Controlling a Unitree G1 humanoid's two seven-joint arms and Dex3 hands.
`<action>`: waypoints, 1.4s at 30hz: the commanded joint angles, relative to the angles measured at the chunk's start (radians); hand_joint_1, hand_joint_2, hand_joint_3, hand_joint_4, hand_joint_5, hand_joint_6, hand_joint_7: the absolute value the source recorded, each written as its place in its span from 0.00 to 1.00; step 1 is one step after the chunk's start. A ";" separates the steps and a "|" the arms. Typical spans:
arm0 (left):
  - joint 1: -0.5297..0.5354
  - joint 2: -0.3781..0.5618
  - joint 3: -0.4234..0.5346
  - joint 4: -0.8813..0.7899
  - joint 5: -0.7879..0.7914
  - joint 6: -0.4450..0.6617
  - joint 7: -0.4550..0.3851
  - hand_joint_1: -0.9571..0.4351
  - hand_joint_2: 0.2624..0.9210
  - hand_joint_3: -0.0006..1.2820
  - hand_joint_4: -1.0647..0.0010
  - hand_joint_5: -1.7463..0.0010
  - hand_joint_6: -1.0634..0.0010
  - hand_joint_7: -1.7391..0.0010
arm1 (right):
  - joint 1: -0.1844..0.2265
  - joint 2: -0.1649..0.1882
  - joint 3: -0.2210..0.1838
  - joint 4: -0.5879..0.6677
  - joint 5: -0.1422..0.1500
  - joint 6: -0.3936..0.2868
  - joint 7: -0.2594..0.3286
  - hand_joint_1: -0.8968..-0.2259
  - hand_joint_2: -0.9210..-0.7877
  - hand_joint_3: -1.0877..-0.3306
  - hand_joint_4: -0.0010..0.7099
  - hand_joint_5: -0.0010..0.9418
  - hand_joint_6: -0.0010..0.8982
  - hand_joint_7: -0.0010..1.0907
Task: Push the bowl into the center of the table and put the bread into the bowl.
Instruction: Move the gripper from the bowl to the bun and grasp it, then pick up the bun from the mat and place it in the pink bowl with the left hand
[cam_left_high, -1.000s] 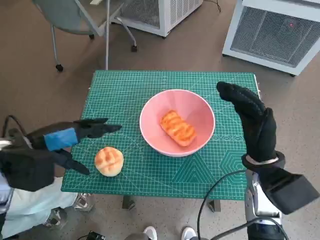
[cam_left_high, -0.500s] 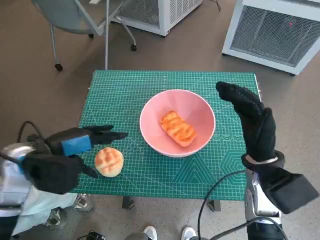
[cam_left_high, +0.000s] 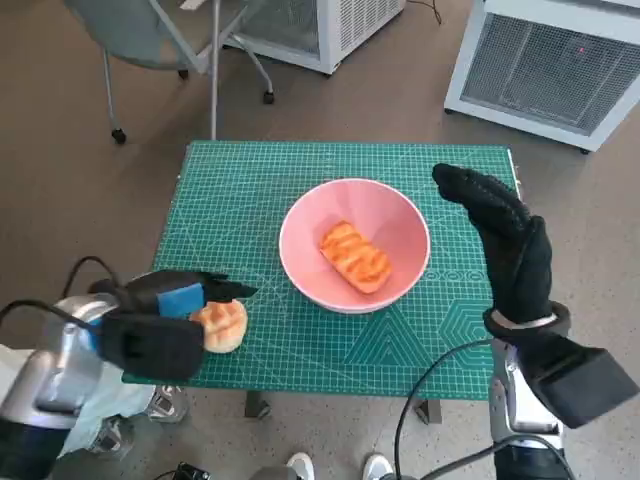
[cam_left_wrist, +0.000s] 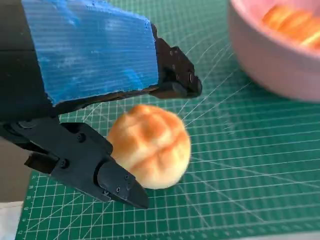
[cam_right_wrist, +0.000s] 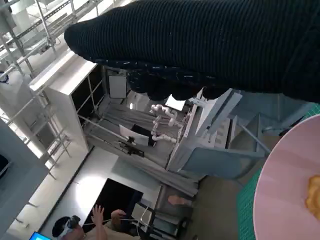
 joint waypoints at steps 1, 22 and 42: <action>-0.019 -0.014 -0.023 0.041 0.057 -0.007 0.057 0.73 0.89 0.04 0.23 0.97 0.27 0.96 | 0.020 0.000 0.002 0.001 0.001 0.010 0.003 0.26 0.00 0.39 0.17 0.00 0.00 0.37; -0.124 0.039 0.200 0.079 -0.204 -0.156 0.077 0.69 1.00 0.06 0.34 0.38 0.44 0.27 | 0.009 -0.005 -0.004 0.021 -0.013 -0.009 -0.001 0.26 0.00 0.38 0.18 0.01 0.00 0.35; -0.307 -0.123 0.246 0.060 -0.269 -0.255 0.274 0.69 1.00 0.10 0.38 0.29 0.50 0.30 | -0.006 -0.004 -0.001 0.061 0.008 -0.027 0.019 0.26 0.00 0.37 0.18 0.01 0.00 0.35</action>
